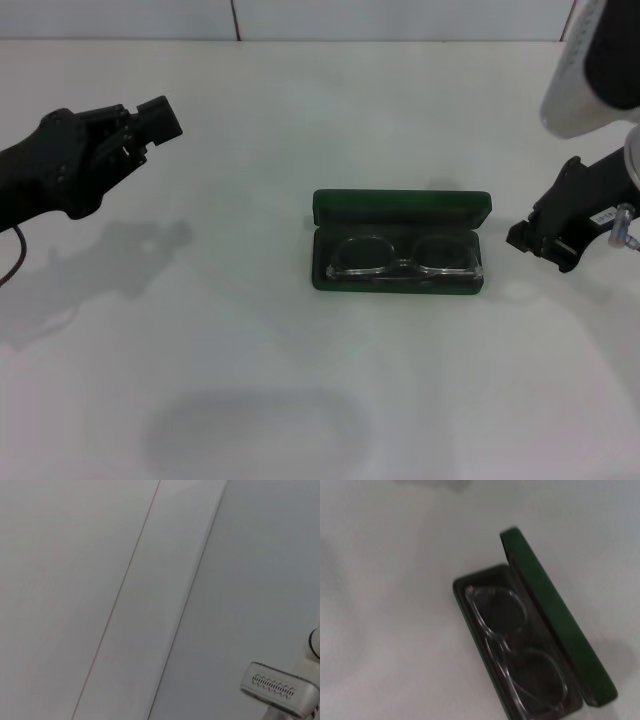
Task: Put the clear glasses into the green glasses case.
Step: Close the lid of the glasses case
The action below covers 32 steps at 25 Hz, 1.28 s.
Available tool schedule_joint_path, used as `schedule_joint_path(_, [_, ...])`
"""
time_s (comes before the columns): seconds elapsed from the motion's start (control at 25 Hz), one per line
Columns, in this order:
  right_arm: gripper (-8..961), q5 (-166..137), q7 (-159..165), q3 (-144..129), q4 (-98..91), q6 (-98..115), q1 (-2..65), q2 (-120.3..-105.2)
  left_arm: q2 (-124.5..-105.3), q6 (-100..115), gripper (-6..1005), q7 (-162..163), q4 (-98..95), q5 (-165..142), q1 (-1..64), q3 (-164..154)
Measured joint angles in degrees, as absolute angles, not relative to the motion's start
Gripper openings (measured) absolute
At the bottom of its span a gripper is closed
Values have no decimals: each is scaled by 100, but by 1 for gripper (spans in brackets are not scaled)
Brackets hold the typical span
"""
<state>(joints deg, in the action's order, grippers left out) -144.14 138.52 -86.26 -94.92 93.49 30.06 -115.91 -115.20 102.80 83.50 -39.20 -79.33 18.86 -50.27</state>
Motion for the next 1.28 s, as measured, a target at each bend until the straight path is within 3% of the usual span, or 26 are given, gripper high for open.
schedule_joint_path(1.28, [-1,-14889,14017,-9407,-8543,8841,3353,-11603,-11606,10274,86,7917,-3460,-7989,1872,-5053])
